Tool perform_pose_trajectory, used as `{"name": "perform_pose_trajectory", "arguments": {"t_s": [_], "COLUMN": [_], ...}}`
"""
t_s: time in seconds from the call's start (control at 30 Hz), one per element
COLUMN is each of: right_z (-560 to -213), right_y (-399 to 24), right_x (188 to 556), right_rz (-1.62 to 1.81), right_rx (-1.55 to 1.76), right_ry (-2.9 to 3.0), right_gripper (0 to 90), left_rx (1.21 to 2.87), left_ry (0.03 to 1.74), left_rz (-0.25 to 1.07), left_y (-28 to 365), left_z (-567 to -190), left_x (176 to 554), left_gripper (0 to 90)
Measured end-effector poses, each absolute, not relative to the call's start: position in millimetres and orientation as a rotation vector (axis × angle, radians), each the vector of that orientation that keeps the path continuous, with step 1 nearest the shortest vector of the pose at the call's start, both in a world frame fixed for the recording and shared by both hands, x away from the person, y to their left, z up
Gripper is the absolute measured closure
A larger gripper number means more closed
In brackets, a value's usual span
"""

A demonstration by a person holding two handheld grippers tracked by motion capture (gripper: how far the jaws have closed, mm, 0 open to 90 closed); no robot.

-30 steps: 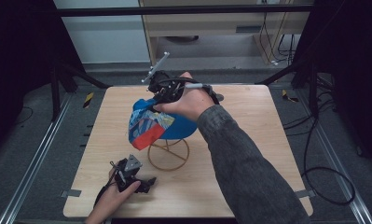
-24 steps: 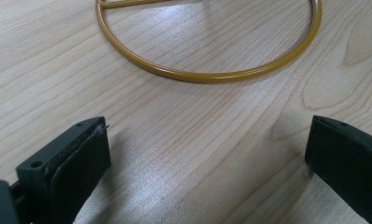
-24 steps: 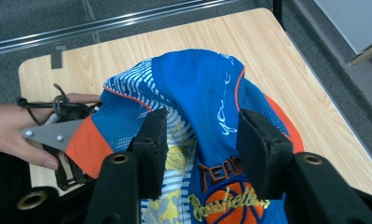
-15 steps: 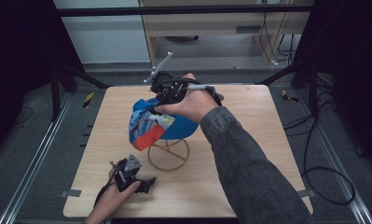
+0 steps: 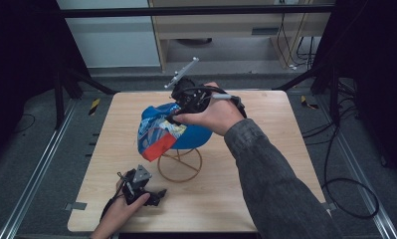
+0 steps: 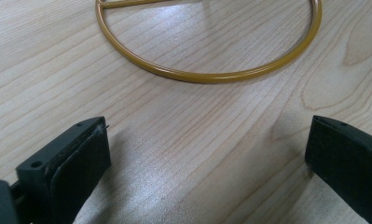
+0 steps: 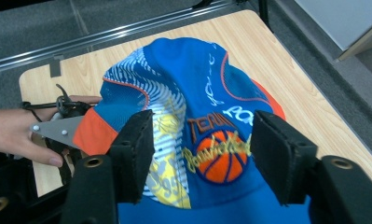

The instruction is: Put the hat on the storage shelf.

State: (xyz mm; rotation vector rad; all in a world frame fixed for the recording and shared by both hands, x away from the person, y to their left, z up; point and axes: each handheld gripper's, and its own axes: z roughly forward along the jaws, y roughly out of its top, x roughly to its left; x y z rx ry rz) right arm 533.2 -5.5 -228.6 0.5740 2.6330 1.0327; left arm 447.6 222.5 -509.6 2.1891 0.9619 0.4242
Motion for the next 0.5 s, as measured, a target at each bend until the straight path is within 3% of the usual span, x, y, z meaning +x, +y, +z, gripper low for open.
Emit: {"name": "perform_pose_trajectory", "arguments": {"t_s": [0.5], "right_z": [-227.6], "right_y": [-33.4], "right_x": [525.4], "right_rz": [1.082], "right_rx": [0.665], "right_ry": [2.555], "right_gripper": [22.8], "left_rx": [2.188], "left_ry": [0.962], "left_rz": [0.424], "left_y": [222.4], "left_z": [-509.6], "left_x": [447.6], "left_gripper": [0.0]}}
